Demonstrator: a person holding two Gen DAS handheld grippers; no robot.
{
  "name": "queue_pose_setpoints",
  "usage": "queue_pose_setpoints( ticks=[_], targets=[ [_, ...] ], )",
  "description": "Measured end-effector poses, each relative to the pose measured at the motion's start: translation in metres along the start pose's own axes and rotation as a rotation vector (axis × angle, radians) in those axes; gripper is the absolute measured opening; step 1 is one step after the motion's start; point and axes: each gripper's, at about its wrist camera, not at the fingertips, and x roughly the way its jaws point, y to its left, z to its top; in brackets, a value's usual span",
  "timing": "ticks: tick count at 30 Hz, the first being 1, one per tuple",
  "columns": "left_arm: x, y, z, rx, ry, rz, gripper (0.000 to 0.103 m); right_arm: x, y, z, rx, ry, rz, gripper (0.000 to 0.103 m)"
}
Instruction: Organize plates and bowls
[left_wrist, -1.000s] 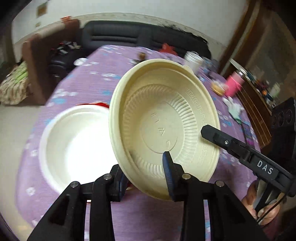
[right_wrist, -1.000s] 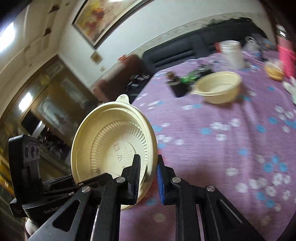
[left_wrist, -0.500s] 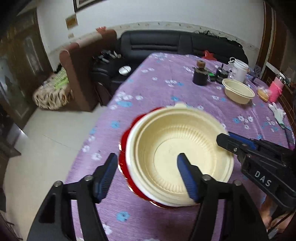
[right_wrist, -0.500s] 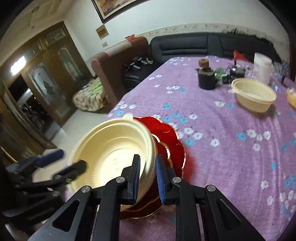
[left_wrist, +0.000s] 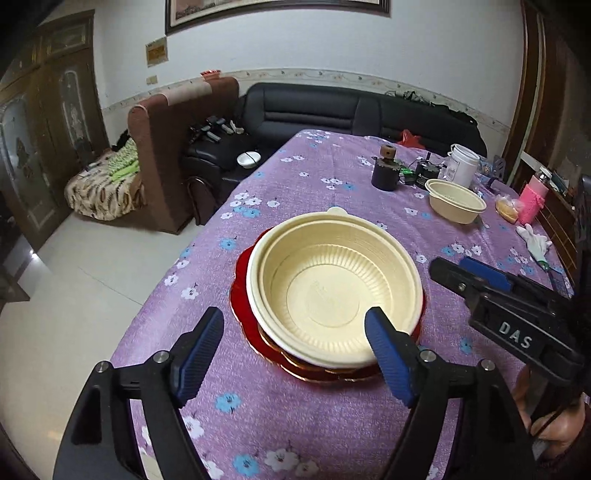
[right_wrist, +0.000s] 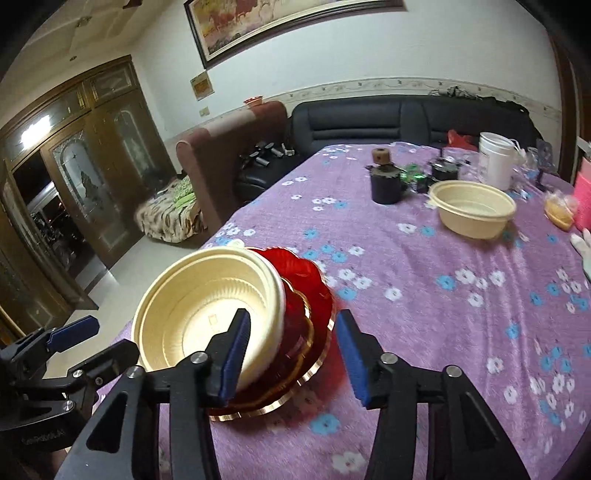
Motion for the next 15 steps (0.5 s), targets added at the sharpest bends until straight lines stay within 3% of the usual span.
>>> queue_pose_setpoints(
  ticks=[8,15],
  targets=[
    [-0.017,-0.025,-0.015,0.027,-0.081,0.065,0.083,-0.030,-0.027,-0.028,0.055,-0.043,-0.022,0.064],
    [-0.017,-0.046,-0.020,0.086,-0.075,0.083,0.083,-0.033,-0.039,-0.046,0.057,-0.012,-0.055,0.065]
  ],
)
